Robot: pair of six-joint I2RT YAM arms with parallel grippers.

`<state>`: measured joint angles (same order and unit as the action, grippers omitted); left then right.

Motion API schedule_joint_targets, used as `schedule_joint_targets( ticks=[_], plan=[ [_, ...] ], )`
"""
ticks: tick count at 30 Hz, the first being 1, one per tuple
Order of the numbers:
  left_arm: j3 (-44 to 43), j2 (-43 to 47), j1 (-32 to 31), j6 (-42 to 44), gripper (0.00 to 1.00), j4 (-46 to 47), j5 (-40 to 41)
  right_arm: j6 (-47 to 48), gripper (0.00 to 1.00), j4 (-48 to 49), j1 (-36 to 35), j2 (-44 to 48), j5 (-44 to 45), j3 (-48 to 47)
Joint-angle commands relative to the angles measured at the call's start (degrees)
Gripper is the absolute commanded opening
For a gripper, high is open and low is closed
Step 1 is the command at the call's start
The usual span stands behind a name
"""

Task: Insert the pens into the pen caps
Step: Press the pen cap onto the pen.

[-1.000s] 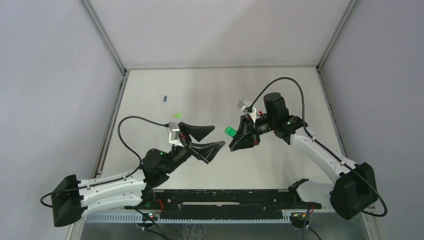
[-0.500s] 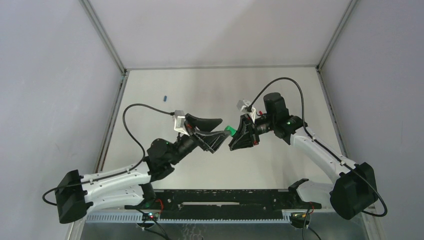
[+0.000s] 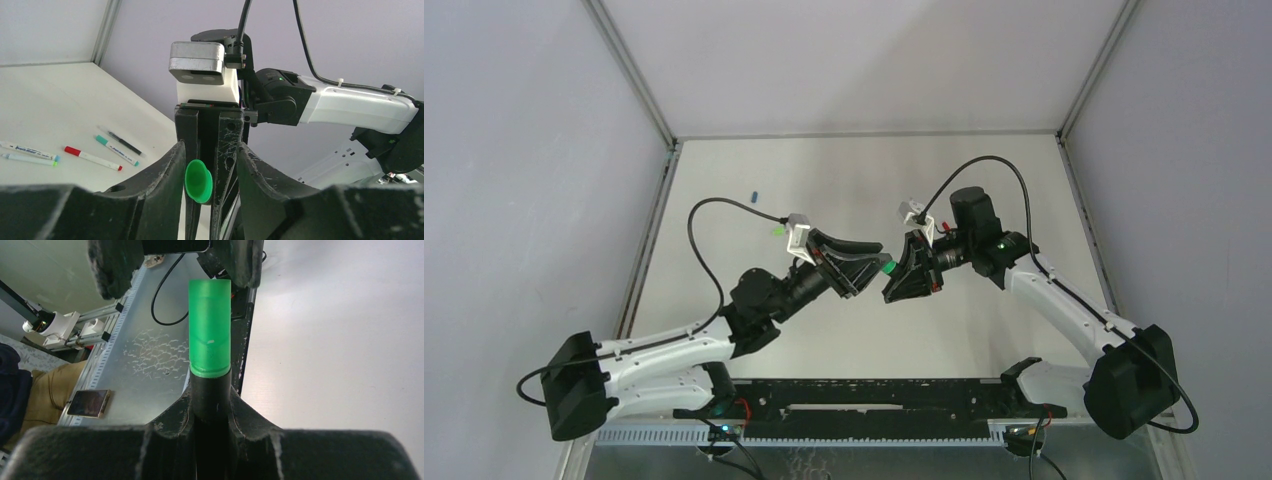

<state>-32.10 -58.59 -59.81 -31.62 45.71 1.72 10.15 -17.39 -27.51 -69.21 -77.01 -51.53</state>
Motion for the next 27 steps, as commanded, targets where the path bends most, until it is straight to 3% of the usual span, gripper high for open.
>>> schedule_joint_targets(
  ticks=[1, 8, 11, 13, 14, 15, 20, 25, 27],
  plan=[
    [-2.61, -0.68, 0.63, -0.89, 0.45, 0.34, -1.28, 0.68, 0.00, 0.25, 0.17, 0.92, -0.76, -1.21],
    [-2.44, -2.21, 0.92, -2.06, 0.39, 1.69, -3.51, 0.54, 0.00, 0.27, 0.34, 1.01, -0.86, -1.21],
    [-2.31, -2.90, 0.92, -2.74, 0.28, 2.54, -4.17, 0.30, 0.00, 0.33, 0.52, 1.01, -0.94, -1.21],
    [-2.15, -3.33, 0.92, -3.03, 0.14, 3.23, -4.83, 0.17, 0.00, 0.40, 0.57, 1.01, -0.99, -1.21],
    [-2.06, -3.56, 0.88, -3.11, 0.03, 3.86, -5.06, 0.03, 0.00, 0.42, 0.53, 1.01, -1.03, -1.21],
    [-1.89, -3.72, 0.92, -3.22, 0.00, 4.31, -5.39, 0.01, 0.00, 0.50, 0.51, 1.01, -1.10, -1.21],
    [-1.73, -7.55, 0.05, -5.48, 0.00, 7.05, -9.16, -2.56, 0.00, 2.44, 0.61, 1.37, -2.45, -1.21],
    [-0.22, -15.90, -5.86, -6.12, 0.00, 12.02, -11.98, -9.77, 0.00, 7.84, 1.57, 0.15, -7.18, -1.21],
    [0.90, -17.68, -7.80, -6.46, 0.00, 11.51, -11.75, -8.71, 0.00, 7.43, 1.84, 0.88, -4.96, -1.21]
  ],
)
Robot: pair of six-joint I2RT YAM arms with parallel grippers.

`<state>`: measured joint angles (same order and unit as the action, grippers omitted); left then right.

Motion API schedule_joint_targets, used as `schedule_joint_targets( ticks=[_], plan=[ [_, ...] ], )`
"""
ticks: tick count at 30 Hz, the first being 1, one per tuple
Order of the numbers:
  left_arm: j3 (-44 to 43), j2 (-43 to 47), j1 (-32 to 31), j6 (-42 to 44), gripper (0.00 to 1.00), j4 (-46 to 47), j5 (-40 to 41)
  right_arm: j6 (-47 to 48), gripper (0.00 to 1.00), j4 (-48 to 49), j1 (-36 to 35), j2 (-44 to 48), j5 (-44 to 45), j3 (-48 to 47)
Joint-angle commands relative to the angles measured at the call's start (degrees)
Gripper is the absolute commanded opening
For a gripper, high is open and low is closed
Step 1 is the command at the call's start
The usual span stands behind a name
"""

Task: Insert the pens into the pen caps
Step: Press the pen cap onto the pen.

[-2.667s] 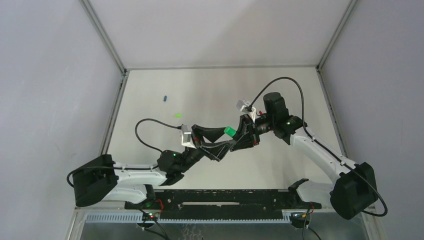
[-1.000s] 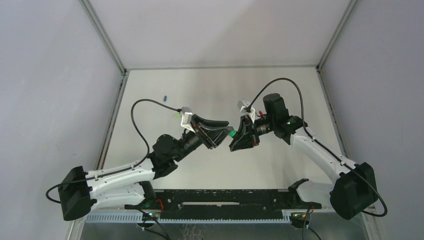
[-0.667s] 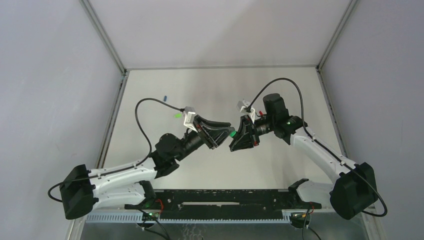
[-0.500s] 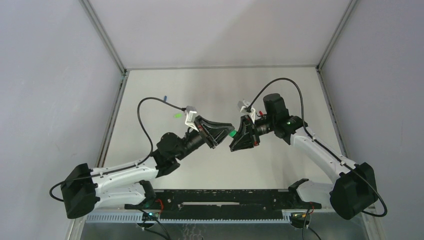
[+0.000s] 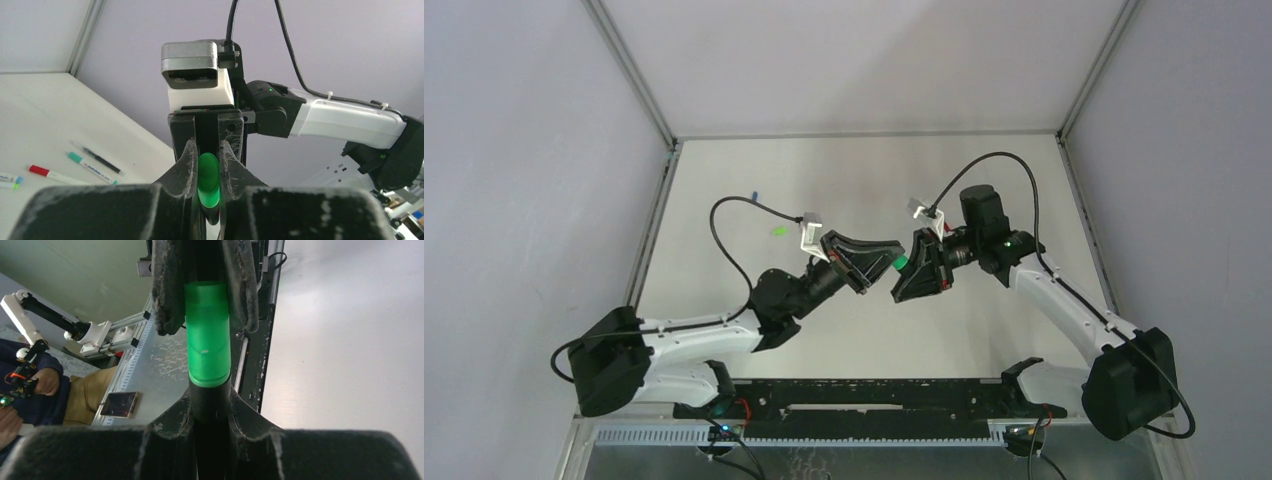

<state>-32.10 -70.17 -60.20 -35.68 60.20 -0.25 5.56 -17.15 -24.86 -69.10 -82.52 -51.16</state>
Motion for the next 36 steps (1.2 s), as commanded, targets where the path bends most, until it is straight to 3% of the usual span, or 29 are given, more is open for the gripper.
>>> schedule_joint_targets(
  ticks=[1, 4, 7, 12, 16, 22, 26, 29, 32, 36],
  plan=[
    [1.47, -7.21, -8.01, -2.84, 0.00, -4.44, -9.63, -2.40, 0.00, 6.36, -0.80, 1.85, 3.49, -1.67],
    [3.75, -8.52, -9.38, -4.29, 0.00, -7.98, -8.89, 3.86, 0.00, -0.33, -0.71, 5.45, 12.86, -3.77],
    [4.30, -10.07, -9.92, -6.38, 0.00, -11.13, -10.66, 3.73, 0.00, 0.82, 0.37, 5.98, 11.74, -4.30],
    [3.17, -13.96, -10.01, -11.54, 0.00, -11.78, -20.74, 18.13, 0.00, -11.25, -2.76, 5.97, 19.16, -10.54],
    [7.03, -13.37, -10.17, -13.75, 0.00, -10.84, -25.12, 19.58, 0.00, -11.38, 0.02, 5.04, 16.89, -13.96],
    [7.69, -7.97, -10.15, -7.97, 0.00, -22.59, -20.68, 18.57, 0.00, -10.79, -1.48, 4.02, 19.63, -14.80],
    [10.40, -0.47, -9.50, -6.19, 0.00, -23.00, -13.90, 17.74, 0.00, -10.54, 0.68, 4.15, 19.51, -13.41],
    [8.15, 2.51, -9.17, -4.11, 0.00, -24.57, -11.03, 19.85, 0.00, -11.07, -1.48, 4.24, 21.65, -11.40],
    [4.92, 3.71, -8.63, -2.57, 0.02, -24.32, -8.36, 23.91, 0.00, -15.84, -2.88, 2.97, 17.76, -11.13],
    [2.03, 4.32, -6.12, -3.67, 0.07, -20.23, -8.19, 29.61, 0.00, -18.66, -7.33, 2.83, 19.59, -8.43]
  ],
)
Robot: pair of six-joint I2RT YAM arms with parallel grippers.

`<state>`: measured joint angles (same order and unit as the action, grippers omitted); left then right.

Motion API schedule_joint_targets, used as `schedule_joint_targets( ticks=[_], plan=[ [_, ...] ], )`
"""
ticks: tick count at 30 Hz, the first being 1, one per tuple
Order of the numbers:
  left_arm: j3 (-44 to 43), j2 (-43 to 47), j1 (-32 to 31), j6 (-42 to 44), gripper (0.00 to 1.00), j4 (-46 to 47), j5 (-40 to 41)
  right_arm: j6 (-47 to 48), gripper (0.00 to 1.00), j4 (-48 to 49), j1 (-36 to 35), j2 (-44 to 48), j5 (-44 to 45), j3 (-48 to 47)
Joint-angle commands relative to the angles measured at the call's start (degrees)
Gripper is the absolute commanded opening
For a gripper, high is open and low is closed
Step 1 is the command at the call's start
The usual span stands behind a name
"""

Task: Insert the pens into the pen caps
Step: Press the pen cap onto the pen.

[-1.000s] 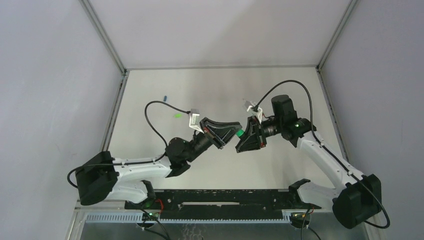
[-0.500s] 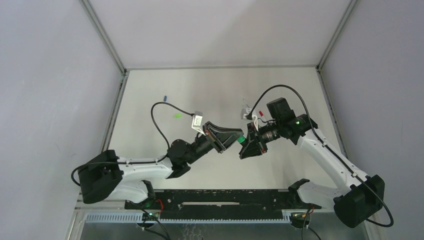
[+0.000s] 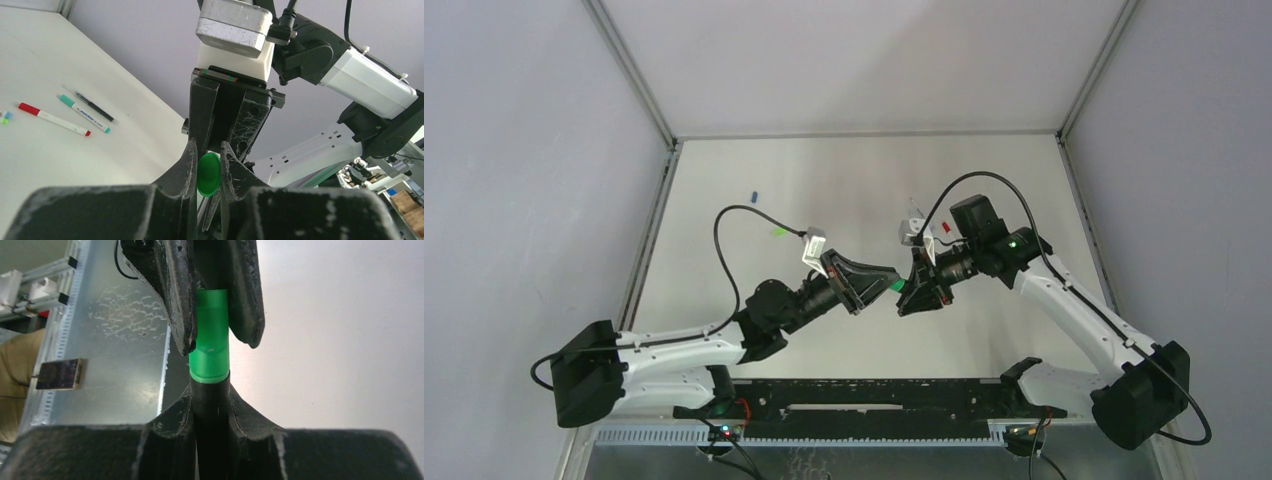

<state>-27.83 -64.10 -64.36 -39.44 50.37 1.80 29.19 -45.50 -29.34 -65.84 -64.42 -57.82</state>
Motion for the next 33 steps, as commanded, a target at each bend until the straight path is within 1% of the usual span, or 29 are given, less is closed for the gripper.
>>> schedule_joint_targets(
  ticks=[1, 6, 8, 9, 10, 11, 13, 15, 17, 18, 20, 21, 22, 23, 25, 27, 28, 29, 30, 31, 33],
  plan=[
    [-2.57, -1.41, -1.33, -0.19, 0.08, -9.37, -10.43, 6.20, 0.00, 9.74, -2.98, -0.28, 1.60, -1.29],
    [-3.17, 0.74, 0.78, -0.71, 0.14, -6.96, -10.93, 6.87, 0.00, 8.84, -2.96, 0.05, 1.85, -1.21],
    [-3.33, 1.15, 0.85, -0.16, 0.14, -7.07, -10.90, 4.81, 0.00, 9.67, -2.64, -0.05, 1.97, -1.15],
    [-3.22, 1.05, 0.89, 0.07, 0.12, -7.11, -10.87, 2.61, 0.00, 10.77, -2.26, -0.19, 1.71, -1.15],
    [-3.13, 0.92, 0.90, 0.24, 0.05, -7.13, -10.91, 0.84, 0.00, 12.02, -1.77, -0.37, 1.39, -1.17],
    [-3.13, 0.32, 0.90, 0.51, 0.01, -7.13, -11.05, -3.08, 0.00, 13.79, -1.28, -0.53, 0.38, -0.97],
    [-3.42, -1.43, 0.52, 1.39, 0.00, -7.28, -11.84, -8.18, 0.00, 17.08, -0.22, -0.39, -1.54, -0.42],
    [-5.16, -4.03, -1.26, 4.37, 0.00, -10.85, -11.51, -14.40, 0.00, 21.85, 1.90, -0.44, -6.17, 0.48],
    [-8.50, -7.70, -4.44, 8.24, 0.00, -18.36, -11.58, -21.45, 0.00, 28.60, 4.41, -0.49, -12.26, 2.24],
    [-10.18, -9.83, -6.03, 9.21, 0.00, -22.03, -11.77, -22.62, 0.00, 30.68, 4.88, -0.09, -12.97, 2.72],
    [-12.24, -13.69, -7.63, 9.74, 0.00, -27.87, -12.49, -19.73, 0.00, 29.16, 4.68, 1.89, -9.07, 2.81],
    [-11.72, -15.19, -7.86, 7.69, 0.00, -28.29, -13.81, -15.72, 0.00, 26.91, 4.15, 3.60, -4.07, 2.20],
    [-10.14, -15.56, -7.84, 6.15, 0.00, -26.59, -15.69, -13.93, 0.00, 24.06, 4.20, 3.90, -2.53, 1.12],
    [-8.03, -15.69, -7.70, 3.57, 0.00, -23.64, -18.02, -12.94, 0.00, 23.47, 4.84, 4.20, -0.86, 0.33],
    [-2.20, -16.30, -6.51, -5.29, 0.00, -14.41, -23.81, -12.39, 0.00, 23.66, 5.71, 4.51, 1.58, -0.34],
    [-0.10, -17.43, -5.85, -9.25, 0.00, -10.25, -27.92, -12.21, 0.00, 23.66, 5.72, 4.58, 1.83, -0.93],
    [0.88, -17.99, -5.68, -11.57, 0.00, -8.89, -28.95, -12.19, 0.00, 23.65, 5.76, 4.63, 1.95, -1.34],
    [0.92, -18.64, -5.66, -11.97, 0.00, -8.53, -29.35, -11.70, 0.00, 23.46, 5.73, 4.71, 2.31, -1.67],
    [0.27, -19.01, -5.73, -11.27, 0.00, -10.08, -29.32, -11.09, 0.00, 22.99, 5.70, 4.82, 3.03, -2.13],
    [-0.96, -18.97, -6.05, -9.16, 0.00, -14.19, -27.96, -10.26, 0.00, 22.31, 5.78, 4.95, 4.28, -2.46],
    [-4.88, -17.39, -7.62, -2.20, 0.00, -30.26, -21.90, -9.38, 0.00, 21.85, 6.19, 5.12, 6.55, -2.62]
  ],
)
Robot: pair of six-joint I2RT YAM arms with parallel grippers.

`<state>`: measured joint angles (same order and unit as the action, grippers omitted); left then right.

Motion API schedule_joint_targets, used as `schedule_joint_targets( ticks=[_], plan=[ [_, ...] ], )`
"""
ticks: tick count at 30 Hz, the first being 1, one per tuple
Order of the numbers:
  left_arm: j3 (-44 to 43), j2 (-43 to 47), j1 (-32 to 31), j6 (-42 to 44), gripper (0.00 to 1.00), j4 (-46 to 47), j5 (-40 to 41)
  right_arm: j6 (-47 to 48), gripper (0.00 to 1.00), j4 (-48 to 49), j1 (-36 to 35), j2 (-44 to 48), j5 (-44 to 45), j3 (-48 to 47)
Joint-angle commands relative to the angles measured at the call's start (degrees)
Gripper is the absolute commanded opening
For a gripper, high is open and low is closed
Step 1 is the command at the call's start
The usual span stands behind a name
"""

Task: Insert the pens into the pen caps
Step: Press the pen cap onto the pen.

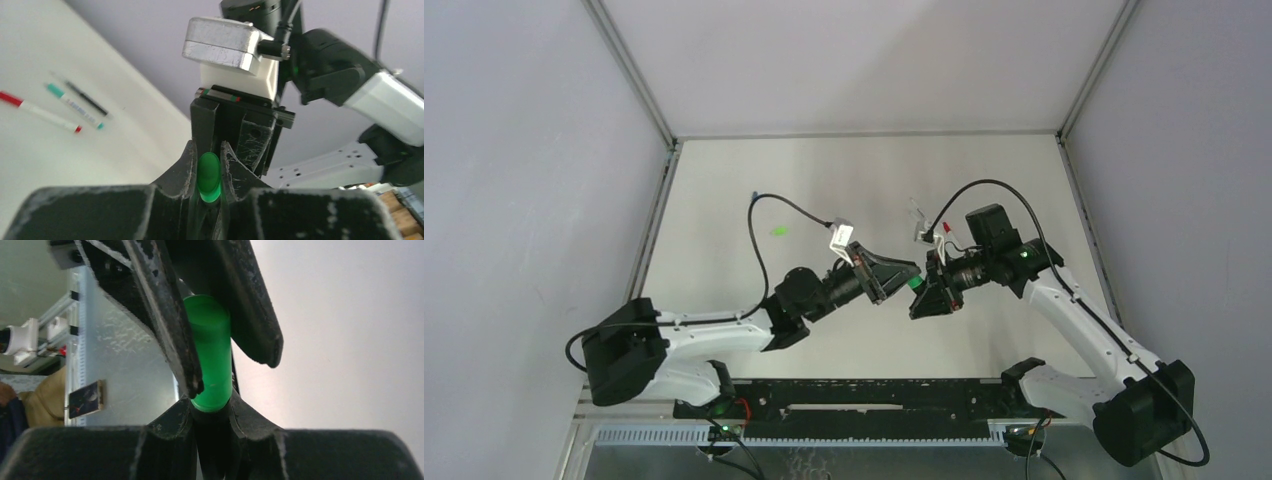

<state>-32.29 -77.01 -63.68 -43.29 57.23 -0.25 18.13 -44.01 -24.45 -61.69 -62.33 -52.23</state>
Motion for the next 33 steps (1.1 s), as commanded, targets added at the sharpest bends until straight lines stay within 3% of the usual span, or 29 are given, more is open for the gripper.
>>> schedule_joint_targets(
  ticks=[1, 6, 12, 20, 27, 33],
  plan=[
    [-1.61, -3.59, -8.82, 3.41, 0.00, -43.00, -16.96, 1.84, 0.00, 20.18, 1.51, 0.96, 4.92, -8.04],
    [-0.37, 1.31, -9.27, 4.52, 0.00, -42.46, -12.69, 2.96, 0.00, 19.95, 1.68, 0.72, 5.13, -7.53],
    [7.56, 6.61, -9.31, 1.57, 0.00, -26.15, -13.37, 3.35, 0.00, 17.66, 0.38, -2.12, 1.23, -7.07],
    [8.71, 2.12, -10.54, 6.28, 0.00, -12.20, -14.99, 0.56, 0.00, 19.04, 0.34, -3.40, -1.24, -6.29],
    [6.49, -0.62, -10.50, 6.04, 0.01, -9.18, -13.27, 6.31, 0.00, 16.54, -2.71, -2.86, -2.16, -4.87],
    [6.98, 4.29, -10.33, 6.88, 0.12, -9.15, -8.93, 9.65, 0.00, 14.91, -2.97, -2.57, -1.04, -4.34]
  ],
)
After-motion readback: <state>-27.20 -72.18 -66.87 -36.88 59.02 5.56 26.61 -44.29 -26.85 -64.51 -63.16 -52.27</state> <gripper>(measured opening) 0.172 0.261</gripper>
